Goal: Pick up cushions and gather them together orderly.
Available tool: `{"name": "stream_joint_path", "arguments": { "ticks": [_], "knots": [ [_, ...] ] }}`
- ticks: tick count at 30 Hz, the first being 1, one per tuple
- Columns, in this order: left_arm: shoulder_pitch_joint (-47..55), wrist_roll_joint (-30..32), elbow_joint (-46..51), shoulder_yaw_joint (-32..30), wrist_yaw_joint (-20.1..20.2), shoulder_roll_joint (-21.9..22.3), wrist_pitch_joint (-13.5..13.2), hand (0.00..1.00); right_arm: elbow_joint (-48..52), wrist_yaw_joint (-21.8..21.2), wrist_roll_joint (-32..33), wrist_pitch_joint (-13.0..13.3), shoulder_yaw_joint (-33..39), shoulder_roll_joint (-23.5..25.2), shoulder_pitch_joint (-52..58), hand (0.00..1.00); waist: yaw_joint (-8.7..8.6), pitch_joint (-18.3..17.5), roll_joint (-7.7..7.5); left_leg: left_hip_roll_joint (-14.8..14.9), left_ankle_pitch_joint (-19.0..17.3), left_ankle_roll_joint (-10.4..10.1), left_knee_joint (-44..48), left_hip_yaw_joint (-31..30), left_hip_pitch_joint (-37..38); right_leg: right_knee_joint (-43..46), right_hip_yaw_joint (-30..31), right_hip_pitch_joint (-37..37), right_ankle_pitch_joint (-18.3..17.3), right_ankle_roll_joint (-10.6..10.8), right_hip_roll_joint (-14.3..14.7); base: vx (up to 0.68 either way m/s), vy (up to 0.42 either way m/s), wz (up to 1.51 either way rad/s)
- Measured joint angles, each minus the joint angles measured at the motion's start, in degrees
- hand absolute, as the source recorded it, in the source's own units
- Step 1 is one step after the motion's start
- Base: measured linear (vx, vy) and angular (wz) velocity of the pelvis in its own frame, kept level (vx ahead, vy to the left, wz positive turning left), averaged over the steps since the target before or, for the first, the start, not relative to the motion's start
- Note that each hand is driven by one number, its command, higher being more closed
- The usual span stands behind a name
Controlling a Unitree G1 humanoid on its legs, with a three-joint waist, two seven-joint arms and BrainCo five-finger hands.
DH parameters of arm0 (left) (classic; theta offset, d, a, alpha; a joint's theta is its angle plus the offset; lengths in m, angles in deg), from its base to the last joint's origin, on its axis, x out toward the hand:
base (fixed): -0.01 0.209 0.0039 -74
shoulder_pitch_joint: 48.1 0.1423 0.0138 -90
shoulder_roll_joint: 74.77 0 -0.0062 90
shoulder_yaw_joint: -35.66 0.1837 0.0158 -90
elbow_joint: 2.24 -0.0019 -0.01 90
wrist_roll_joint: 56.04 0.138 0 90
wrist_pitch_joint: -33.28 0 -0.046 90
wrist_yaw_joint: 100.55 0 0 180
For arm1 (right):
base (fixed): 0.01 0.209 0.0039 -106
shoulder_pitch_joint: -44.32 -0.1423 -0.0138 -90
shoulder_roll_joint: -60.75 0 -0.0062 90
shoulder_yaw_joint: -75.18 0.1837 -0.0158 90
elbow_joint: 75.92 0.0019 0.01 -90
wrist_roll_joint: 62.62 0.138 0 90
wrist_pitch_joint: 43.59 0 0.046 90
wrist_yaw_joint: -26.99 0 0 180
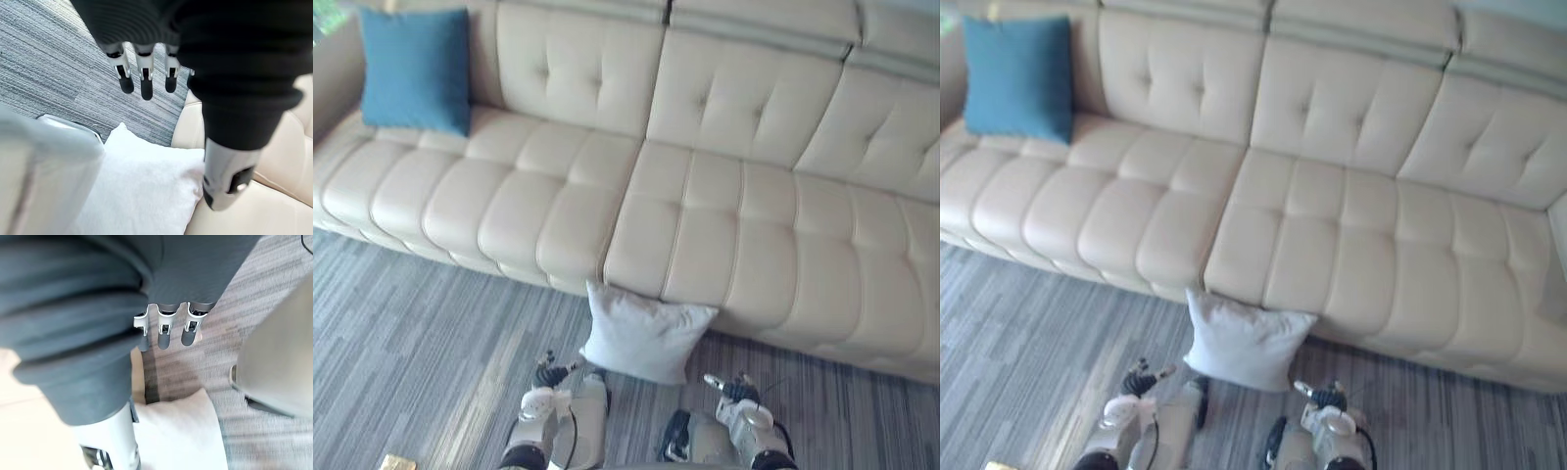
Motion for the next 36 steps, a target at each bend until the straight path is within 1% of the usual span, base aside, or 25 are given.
{"name": "stream_joint_path", "arguments": {
  "ticks": [3, 5, 6, 8, 10, 12, 13, 15, 17, 19, 22, 24, 26, 28, 29, 30, 31, 33, 36],
  "knots": [
    [-4.3, -1.2, 1.7, -0.5, -1.2, -1.4, -0.3, 0.0, 2.6, 1.3, 2.2, 0.2, 0.5, -1.1, -3.3, 0.0, -0.08, 2.4, -0.09, 0.4, 0.4, 0.1, 2.7, 1.1, -6.0, 3.6, 1.8, -7.1, -0.1, -0.3, -0.2, -0.1, 0.012, -0.25],
    [-8.3, -2.1, 2.3, -0.8, -2.0, -2.6, -0.3, 0.0, 3.5, 1.9, 3.6, 0.4, 0.6, -2.0, -6.5, 0.0, -0.14, 3.2, -0.3, 1.3, 0.4, 0.1, 5.1, 1.8, -12.1, 5.8, 2.9, -13.8, 0.1, -0.7, 0.3, -0.08, 0.009, -0.29],
    [-10.5, -2.3, 2.3, -1.0, -2.3, -3.4, -0.3, 0.0, 3.5, 2.5, 4.0, 0.4, 0.6, -2.5, -8.9, 0.0, -0.16, 4.5, -0.31, 1.7, 0.4, 0.1, 5.9, 1.9, -14.4, 6.3, 3.2, -16.1, 0.3, -0.9, 0.7, -0.03, 0.004, -0.23],
    [-14.6, -2.9, 2.3, -1.0, -2.3, -4.5, -0.4, 0.0, 4.2, 3.3, 4.9, 0.4, 0.8, -3.2, -12.7, 0.0, -0.36, 7.1, -0.71, 2.1, 0.6, 0.5, 7.4, 1.8, -17.8, 7.6, 3.6, -19.6, 0.6, -0.8, 0.8, -0.01, -0.015, -0.16],
    [-18.2, -3.3, 2.3, -0.9, -2.5, -5.1, -0.5, 0.0, 5.7, 3.9, 5.7, 1.0, 2.2, -3.5, -15.5, 0.0, -0.51, 8.1, -0.88, 2.3, 0.8, 0.3, 9.1, 1.9, -22.0, 9.7, 4.0, -23.9, 1.0, -0.8, 0.9, 0.01, -0.019, -0.09],
    [-22.5, -3.4, 2.3, -0.8, -3.4, -6.2, -1.4, 0.0, 5.6, 4.4, 5.8, 1.1, 2.8, -5.2, -20.3, 0.0, -0.69, 9.6, -1.0, 2.7, 0.8, 0.3, 11.4, 2.1, -26.8, 11.6, 4.3, -28.7, 0.9, -0.7, 0.9, 0.02, -0.015, -0.11],
    [-23.9, -3.4, 2.3, -0.7, -3.6, -6.6, -1.4, 0.0, 5.7, 4.6, 6.1, 1.2, 2.9, -5.9, -21.9, 0.0, -0.87, 9.7, -0.98, 2.8, 0.8, 0.3, 11.9, 2.1, -28.7, 12.2, 4.3, -30.6, 0.9, -0.7, 0.9, 0.02, -0.018, -0.08],
    [-27.5, -3.4, 2.3, 0.2, -3.8, -8.0, -1.5, 0.0, 5.9, 5.1, 6.2, 1.4, 2.9, -7.7, -25.9, 0.0, -1.11, 11.7, -1.0, 3.0, 0.8, 0.3, 13.0, 2.0, -31.4, 13.5, 4.5, -33.4, 0.8, -0.7, 0.9, 0.01, -0.021, -0.05],
    [-31.0, -3.4, 2.4, 1.3, -4.3, -9.2, -1.6, 0.0, 7.5, 5.5, 6.2, 1.4, 2.8, -9.4, -29.3, 0.0, -1.67, 12.0, -1.0, 3.1, 0.8, 0.3, 14.6, 1.8, -35.8, 15.2, 4.7, -37.9, 0.8, -0.6, 0.9, -0.01, -0.024, -0.07],
    [-33.2, -3.4, 2.5, 1.9, -4.7, -9.6, -1.6, 0.0, 7.9, 5.8, 6.2, 1.6, 2.8, -10.4, -31.8, 0.0, -1.97, 12.5, -1.04, 3.4, 0.8, 0.3, 15.7, 1.8, -38.4, 16.4, 5.1, -40.6, 0.8, -0.6, 1.1, -0.02, -0.017, -0.1],
    [-35.7, -3.4, 3.5, 2.5, -5.5, -9.8, -1.8, 0.0, 7.9, 6.4, 6.2, 1.6, 1.1, -10.5, -35.7, 0.0, -2.67, 12.6, -1.05, 3.6, 0.8, 0.3, 16.8, 1.8, -42.1, 17.8, 5.5, -44.6, 0.7, -0.5, 1.3, -0.05, -0.007, -0.08],
    [-37.2, -3.4, 4.4, 3.7, -6.2, -9.8, -2.2, 0.0, 8.0, 6.9, 6.2, 1.6, -0.6, -10.2, -37.5, 0.0, -2.71, 12.6, -1.02, 3.8, 0.8, 0.2, 17.1, 1.9, -43.7, 18.4, 5.8, -46.5, 0.7, -0.5, 1.4, -0.05, -0.005, -0.06],
    [-39.6, -3.4, 5.1, 4.5, -7.1, -9.4, -2.4, 0.0, 8.0, 7.6, 6.2, 2.0, -3.2, -8.5, -41.0, 0.0, -2.79, 12.7, -1.06, 3.9, 0.9, 0.0, 17.6, 1.8, -45.5, 19.4, 6.0, -48.6, 0.7, -0.5, 1.5, -0.07, -0.008, -0.03],
    [-40.5, -3.4, 6.1, 4.6, -7.9, -8.7, -2.4, 0.0, 8.1, 8.0, 6.2, 2.1, -4.3, -7.0, -42.6, 0.0, -2.78, 13.0, -1.24, 3.9, 1.0, -0.1, 17.6, 1.8, -45.9, 19.9, 6.2, -49.3, 0.7, -0.6, 1.5, -0.04, -0.009, 0.01],
    [-41.5, -3.5, 6.7, 4.6, -9.0, -7.9, -2.4, 1.0, 8.1, 8.2, 6.4, 2.3, -5.1, -5.5, -44.0, 1.0, -2.78, 13.0, -1.21, 3.9, 1.2, -0.5, 17.6, 1.7, -46.5, 20.2, 6.0, -49.9, 0.5, -0.8, 1.5, -0.03, -0.01, 0.04],
    [-42.5, -3.5, 6.7, 4.7, -10.1, -7.3, -2.4, 1.0, 8.5, 8.4, 6.8, 2.3, -5.7, -4.1, -45.1, 1.0, -2.79, 13.0, -1.21, 3.9, 1.5, -0.7, 17.7, 1.6, -47.0, 20.6, 5.8, -50.4, 0.4, -1.0, 1.5, -0.03, -0.01, 0.06],
    [-42.8, -3.5, 6.7, 4.7, -10.3, -7.1, -2.4, 1.0, 8.9, 8.6, 6.8, 2.3, -6.2, -3.7, -45.3, 1.0, -2.8, 13.1, -1.21, 3.9, 1.6, -0.7, 17.7, 1.6, -47.2, 20.7, 5.8, -50.6, 0.3, -1.1, 1.5, -0.03, -0.011, 0.09],
    [-44.4, -3.7, 6.7, 4.6, -12.7, -6.3, -2.3, 1.0, 10.2, 10.1, 6.8, 2.4, -7.6, -1.8, -47.2, 1.0, -2.79, 13.2, -1.19, 3.8, 1.8, -1.2, 17.7, 1.1, -47.6, 21.2, 5.4, -51.1, 0.1, -1.3, 1.4, -0.02, -0.008, 0.07],
    [-44.7, -4.4, 8.5, 4.6, -14.9, -6.9, -2.0, 1.0, 10.2, 11.2, 6.8, 2.3, -7.8, -1.9, -47.4, 1.0, -3.04, 13.2, -1.19, 3.5, 2.1, -1.7, 17.7, 0.1, -48.2, 21.8, 5.1, -51.6, 0.1, -1.2, 1.4, -0.02, 0.002, 0.07]
  ]
}}
